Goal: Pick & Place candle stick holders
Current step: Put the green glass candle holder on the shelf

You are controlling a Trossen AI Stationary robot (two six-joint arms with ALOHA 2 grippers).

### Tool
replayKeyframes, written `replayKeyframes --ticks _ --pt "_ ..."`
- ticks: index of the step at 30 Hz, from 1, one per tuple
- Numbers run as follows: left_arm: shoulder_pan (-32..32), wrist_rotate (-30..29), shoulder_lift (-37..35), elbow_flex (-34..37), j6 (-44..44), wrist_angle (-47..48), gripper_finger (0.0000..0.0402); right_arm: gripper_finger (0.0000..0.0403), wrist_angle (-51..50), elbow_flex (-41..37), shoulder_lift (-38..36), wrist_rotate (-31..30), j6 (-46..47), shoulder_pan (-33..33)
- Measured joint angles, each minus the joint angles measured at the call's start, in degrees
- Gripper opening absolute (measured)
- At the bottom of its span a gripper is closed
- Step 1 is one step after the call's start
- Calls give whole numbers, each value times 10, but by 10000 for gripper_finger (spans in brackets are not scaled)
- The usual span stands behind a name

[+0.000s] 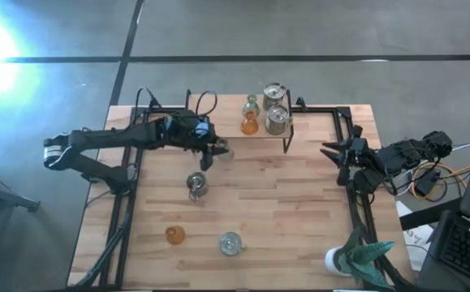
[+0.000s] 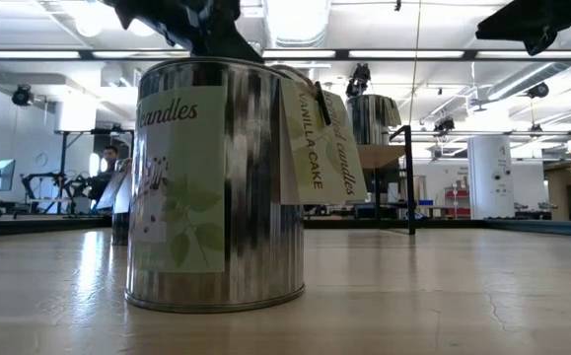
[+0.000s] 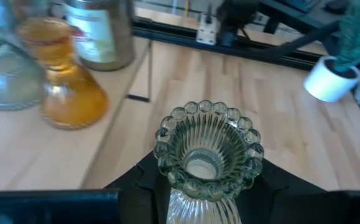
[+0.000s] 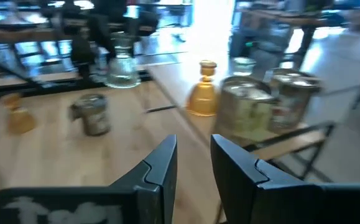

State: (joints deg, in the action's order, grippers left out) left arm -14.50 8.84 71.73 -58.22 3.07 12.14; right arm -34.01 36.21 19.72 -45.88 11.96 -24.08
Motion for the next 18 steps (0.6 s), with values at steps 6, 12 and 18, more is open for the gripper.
replayKeyframes --ticks 6,12,18 --pt "-34 -2 11 -27 -20 13 134 81 0 0 0 -17 -1 0" --pt "-89 -30 22 -50 -32 19 134 69 0 0 -1 -17 -1 0" --pt "-134 -26 58 -81 -30 25 134 63 0 0 -1 -17 -1 0"
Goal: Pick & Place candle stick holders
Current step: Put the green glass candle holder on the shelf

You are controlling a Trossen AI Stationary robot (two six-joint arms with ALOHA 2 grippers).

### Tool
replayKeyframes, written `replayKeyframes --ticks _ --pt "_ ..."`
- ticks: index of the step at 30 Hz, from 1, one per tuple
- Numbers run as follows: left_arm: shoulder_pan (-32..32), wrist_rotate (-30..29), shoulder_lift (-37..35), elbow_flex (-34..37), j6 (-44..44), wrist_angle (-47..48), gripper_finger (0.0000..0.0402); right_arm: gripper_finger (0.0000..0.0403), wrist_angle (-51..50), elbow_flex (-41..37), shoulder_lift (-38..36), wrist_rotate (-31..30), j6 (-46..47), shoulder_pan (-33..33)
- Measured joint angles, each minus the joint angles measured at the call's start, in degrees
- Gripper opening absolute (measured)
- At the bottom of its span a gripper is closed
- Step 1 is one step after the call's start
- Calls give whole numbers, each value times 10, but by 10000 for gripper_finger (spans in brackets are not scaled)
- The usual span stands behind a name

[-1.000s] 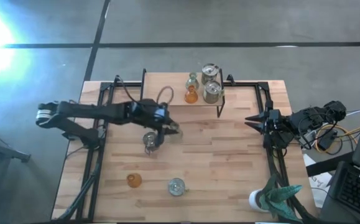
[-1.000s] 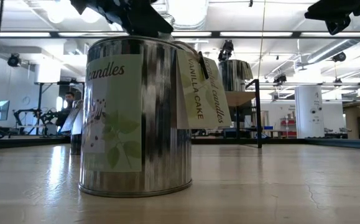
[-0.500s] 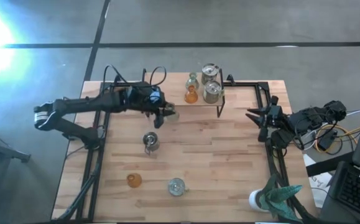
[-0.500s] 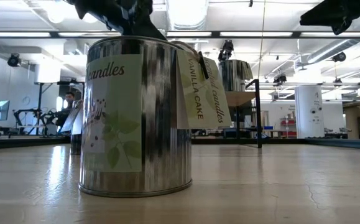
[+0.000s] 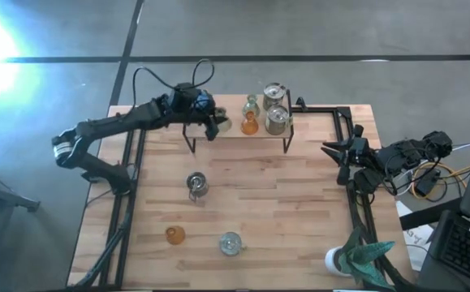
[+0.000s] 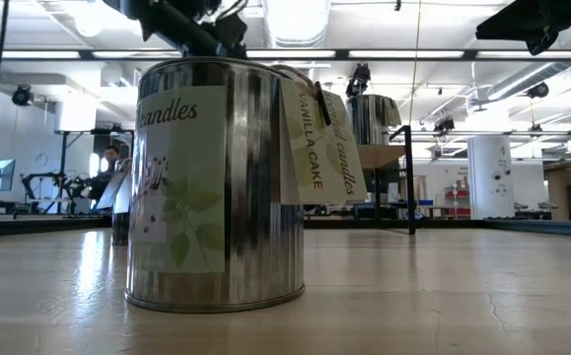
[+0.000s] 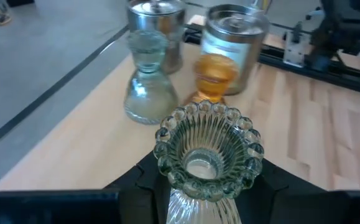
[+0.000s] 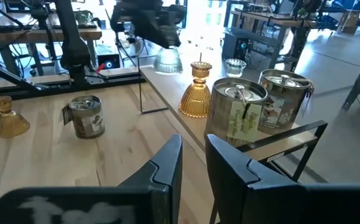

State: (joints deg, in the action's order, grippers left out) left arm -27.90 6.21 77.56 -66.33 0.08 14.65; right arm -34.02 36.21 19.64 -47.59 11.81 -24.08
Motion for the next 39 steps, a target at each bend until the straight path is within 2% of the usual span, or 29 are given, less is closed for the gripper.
replayKeyframes --ticks 7,13,17,29,39 --pt "-18 3 70 -57 -31 6 134 75 0 0 0 0 0 0" --pt "-38 -8 138 -134 -66 85 134 86 0 0 0 0 1 0" --pt "-49 -10 163 -160 -76 83 134 91 0 0 0 0 0 0" --pt "-65 -9 195 -160 -72 32 134 78 0 0 0 0 0 0" --pt "-70 -5 201 -160 -63 26 134 63 0 0 0 0 0 0"
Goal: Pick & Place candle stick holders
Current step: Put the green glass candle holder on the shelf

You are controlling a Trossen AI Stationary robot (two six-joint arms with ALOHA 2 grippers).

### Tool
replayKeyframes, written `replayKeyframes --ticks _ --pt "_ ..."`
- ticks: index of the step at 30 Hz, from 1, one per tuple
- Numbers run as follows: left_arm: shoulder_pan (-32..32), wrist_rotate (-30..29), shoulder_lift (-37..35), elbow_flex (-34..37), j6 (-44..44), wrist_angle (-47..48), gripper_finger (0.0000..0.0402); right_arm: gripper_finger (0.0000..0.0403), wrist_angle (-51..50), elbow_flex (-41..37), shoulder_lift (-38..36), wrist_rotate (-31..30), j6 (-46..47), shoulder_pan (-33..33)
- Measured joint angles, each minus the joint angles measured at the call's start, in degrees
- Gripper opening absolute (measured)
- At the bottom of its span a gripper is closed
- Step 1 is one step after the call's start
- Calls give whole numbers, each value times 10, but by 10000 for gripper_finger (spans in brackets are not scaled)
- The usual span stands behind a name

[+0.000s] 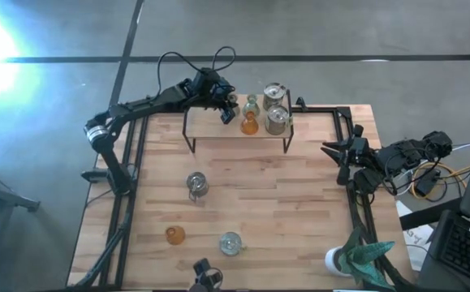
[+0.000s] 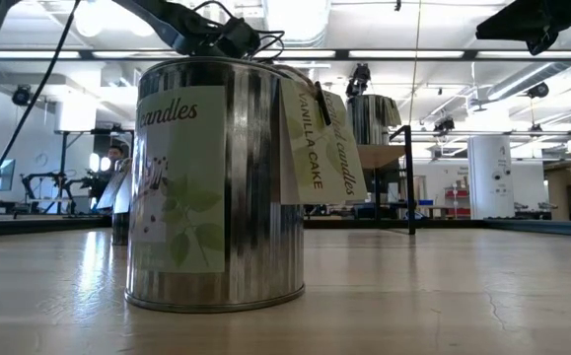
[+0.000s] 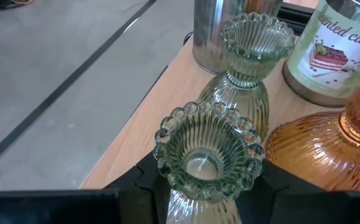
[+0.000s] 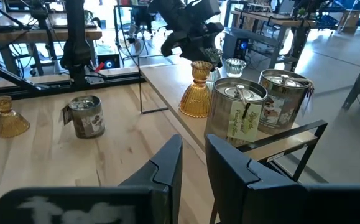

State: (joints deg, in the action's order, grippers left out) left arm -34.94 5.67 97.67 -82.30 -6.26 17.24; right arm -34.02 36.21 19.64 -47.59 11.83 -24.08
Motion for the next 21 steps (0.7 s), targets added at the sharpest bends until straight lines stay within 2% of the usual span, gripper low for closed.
replayKeyframes --ticks 8,21 --pt "-7 5 0 1 2 6 172 75 0 0 0 0 0 0" --pt "-6 27 0 1 17 4 181 94 0 0 0 0 0 0"
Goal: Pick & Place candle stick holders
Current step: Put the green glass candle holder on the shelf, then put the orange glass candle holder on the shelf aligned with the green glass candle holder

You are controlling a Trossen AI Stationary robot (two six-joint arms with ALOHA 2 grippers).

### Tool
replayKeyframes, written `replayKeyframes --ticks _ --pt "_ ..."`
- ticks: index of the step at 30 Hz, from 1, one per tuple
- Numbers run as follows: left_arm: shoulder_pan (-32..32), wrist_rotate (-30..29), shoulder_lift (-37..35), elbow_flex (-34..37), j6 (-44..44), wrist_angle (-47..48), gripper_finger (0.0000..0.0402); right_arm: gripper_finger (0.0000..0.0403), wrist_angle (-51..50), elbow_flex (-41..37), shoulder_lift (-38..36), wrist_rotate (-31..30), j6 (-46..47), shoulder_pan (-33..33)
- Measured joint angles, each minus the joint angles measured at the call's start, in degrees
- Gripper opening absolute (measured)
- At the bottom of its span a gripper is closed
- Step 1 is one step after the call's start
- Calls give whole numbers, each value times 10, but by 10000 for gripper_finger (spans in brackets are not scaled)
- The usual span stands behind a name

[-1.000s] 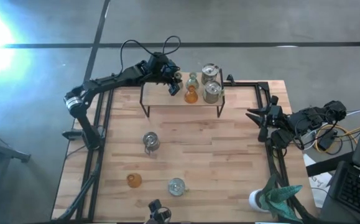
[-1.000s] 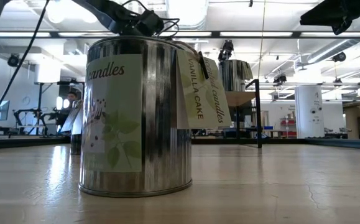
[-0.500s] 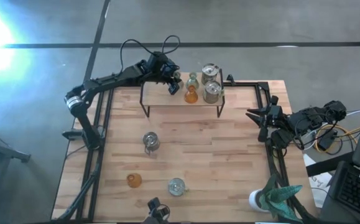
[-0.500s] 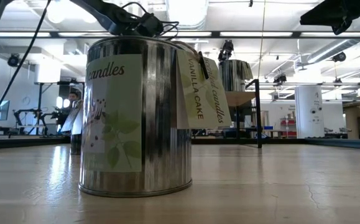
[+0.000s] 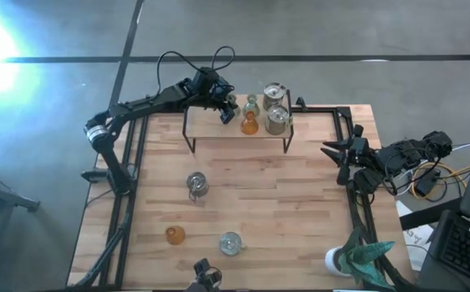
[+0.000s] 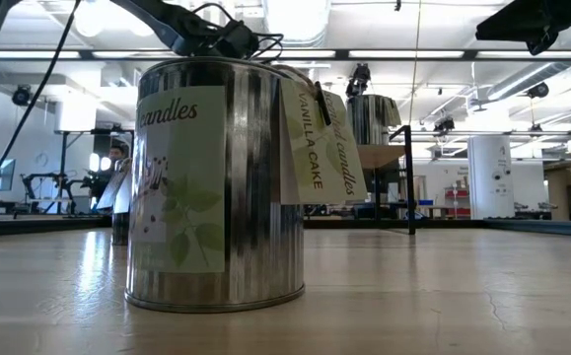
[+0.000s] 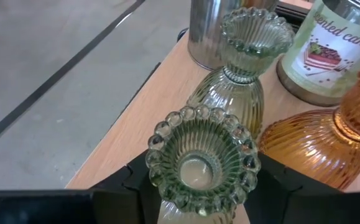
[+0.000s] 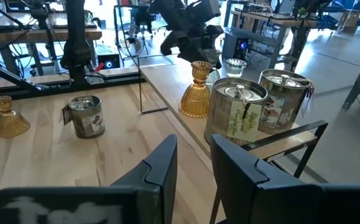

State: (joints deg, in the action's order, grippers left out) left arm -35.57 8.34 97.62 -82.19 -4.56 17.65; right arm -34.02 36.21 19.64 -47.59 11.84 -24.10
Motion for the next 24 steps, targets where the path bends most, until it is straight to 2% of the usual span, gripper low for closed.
replayKeyframes --ticks 4,16,24 --pt "0 2 0 0 1 0 194 90 0 0 0 0 0 0" --pt "-9 -1 -13 1 -22 20 306 66 0 0 0 0 0 0" --pt "-8 -1 -65 1 -37 76 310 69 0 0 0 0 0 0"
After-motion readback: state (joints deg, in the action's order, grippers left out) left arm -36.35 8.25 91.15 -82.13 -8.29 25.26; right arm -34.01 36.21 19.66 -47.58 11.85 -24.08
